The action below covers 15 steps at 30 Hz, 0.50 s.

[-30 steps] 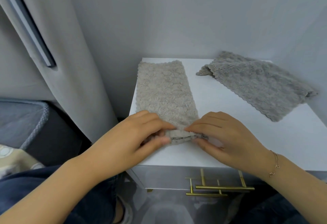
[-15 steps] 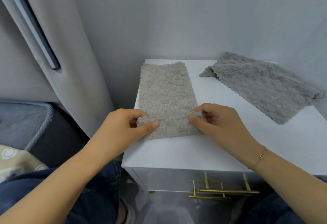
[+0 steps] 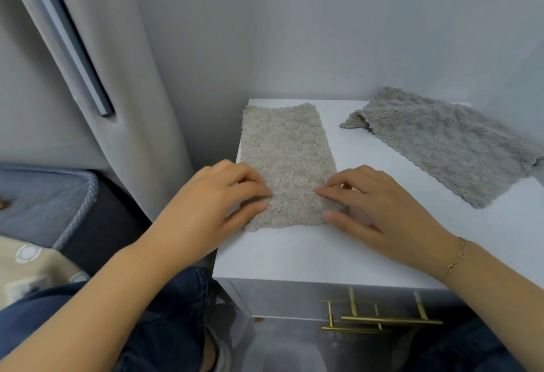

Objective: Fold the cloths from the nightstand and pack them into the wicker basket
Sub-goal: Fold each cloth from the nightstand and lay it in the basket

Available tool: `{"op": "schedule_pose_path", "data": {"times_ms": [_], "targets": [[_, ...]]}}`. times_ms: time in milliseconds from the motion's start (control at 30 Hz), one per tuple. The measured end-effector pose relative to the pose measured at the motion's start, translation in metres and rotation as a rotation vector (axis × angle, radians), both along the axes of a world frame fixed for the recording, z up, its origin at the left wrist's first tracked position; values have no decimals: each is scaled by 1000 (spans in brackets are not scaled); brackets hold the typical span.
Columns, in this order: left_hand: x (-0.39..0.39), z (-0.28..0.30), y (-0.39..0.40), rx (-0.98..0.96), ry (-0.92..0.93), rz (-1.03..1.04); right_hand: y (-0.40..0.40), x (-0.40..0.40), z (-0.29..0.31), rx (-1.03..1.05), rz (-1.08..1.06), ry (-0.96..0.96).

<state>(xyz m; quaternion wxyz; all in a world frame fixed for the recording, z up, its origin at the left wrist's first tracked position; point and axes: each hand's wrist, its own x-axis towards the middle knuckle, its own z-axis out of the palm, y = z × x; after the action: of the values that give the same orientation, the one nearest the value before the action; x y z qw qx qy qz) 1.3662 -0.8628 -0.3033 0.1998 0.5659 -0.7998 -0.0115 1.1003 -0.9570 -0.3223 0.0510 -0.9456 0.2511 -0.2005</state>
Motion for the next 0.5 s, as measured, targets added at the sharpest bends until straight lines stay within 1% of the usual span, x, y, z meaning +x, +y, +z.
{"op": "schedule_pose_path", "data": {"times_ms": [67,133,200,300,433,500], "targets": [[0,0,3,53,-3,-6,1,-3,0,19,-20,50],[0,-3,5,101,-24,3,3,-3,-2,52,-46,60],[-1,-5,5,123,-44,22,5,-2,-5,65,-65,20],[-5,-6,4,131,-18,55,7,1,-5,18,-89,-32],[-7,-5,5,132,13,50,5,2,-1,-3,-32,-72],[-7,-3,8,151,68,30,6,2,1,-5,-2,-104]]}}
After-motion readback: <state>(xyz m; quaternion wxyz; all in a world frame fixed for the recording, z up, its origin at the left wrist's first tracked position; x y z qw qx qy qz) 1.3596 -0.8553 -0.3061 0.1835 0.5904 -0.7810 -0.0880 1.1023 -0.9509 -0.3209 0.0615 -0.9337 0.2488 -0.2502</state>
